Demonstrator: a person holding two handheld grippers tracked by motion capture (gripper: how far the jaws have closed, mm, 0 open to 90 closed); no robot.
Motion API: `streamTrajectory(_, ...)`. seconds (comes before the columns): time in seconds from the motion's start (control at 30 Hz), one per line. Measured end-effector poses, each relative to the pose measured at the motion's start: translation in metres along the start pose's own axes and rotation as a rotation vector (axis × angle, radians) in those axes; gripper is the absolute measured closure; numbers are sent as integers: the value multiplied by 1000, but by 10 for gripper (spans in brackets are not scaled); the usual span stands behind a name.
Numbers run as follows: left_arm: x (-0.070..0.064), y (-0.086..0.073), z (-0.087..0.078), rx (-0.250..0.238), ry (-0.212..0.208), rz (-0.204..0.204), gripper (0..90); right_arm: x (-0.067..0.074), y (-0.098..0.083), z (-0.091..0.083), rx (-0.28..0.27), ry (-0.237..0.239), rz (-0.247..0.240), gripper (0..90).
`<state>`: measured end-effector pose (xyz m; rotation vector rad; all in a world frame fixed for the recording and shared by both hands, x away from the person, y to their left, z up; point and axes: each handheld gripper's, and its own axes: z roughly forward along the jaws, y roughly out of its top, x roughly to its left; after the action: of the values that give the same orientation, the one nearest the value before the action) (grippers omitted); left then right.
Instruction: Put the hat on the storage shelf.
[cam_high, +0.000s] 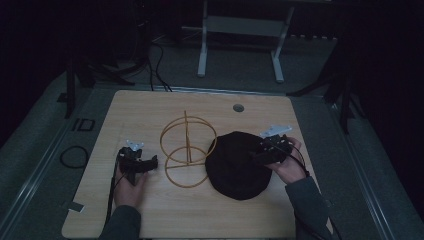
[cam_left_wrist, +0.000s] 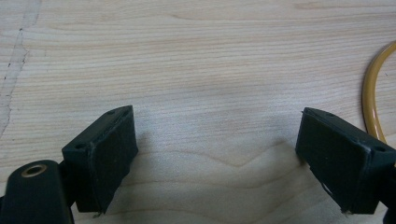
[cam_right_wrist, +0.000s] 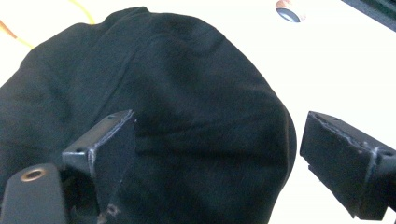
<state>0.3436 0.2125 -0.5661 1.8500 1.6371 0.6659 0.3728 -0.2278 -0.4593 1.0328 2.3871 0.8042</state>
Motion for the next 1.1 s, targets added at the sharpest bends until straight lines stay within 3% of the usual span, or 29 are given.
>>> streamTrajectory(0.1, 0, 0, 0, 0, 0, 0, 122, -4, 2, 6, 12, 16, 6, 106)
streamTrajectory(0.13, 0, 0, 0, 0, 0, 0, 121, -6, 3, 12, 18, 53, 15, 106)
streamTrajectory(0.2, 0, 0, 0, -1, 0, 0, 121, -7, 3, 17, 30, 76, 21, 106)
streamTrajectory(0.37, 0, 0, 0, -1, 0, -1, 122, 2, 2, 26, 46, 110, -4, 106)
streamTrajectory(0.5, 0, 0, 0, 0, 0, 0, 122, 4, 2, 29, 60, 98, -13, 102)
streamTrajectory(0.53, 0, 0, 0, 0, 0, 0, 122, 4, 3, 32, 71, 69, -23, 102)
streamTrajectory(0.6, 0, 0, 0, 0, 0, 0, 121, 3, 4, 32, 62, 58, -17, 102)
streamTrajectory(0.87, 0, 0, 0, 0, 0, 0, 121, 6, 5, 37, 90, 80, -23, 124)
streamTrajectory(1.1, 0, 0, 0, 0, 0, 0, 121, 14, 4, 38, 104, 18, -79, 281)
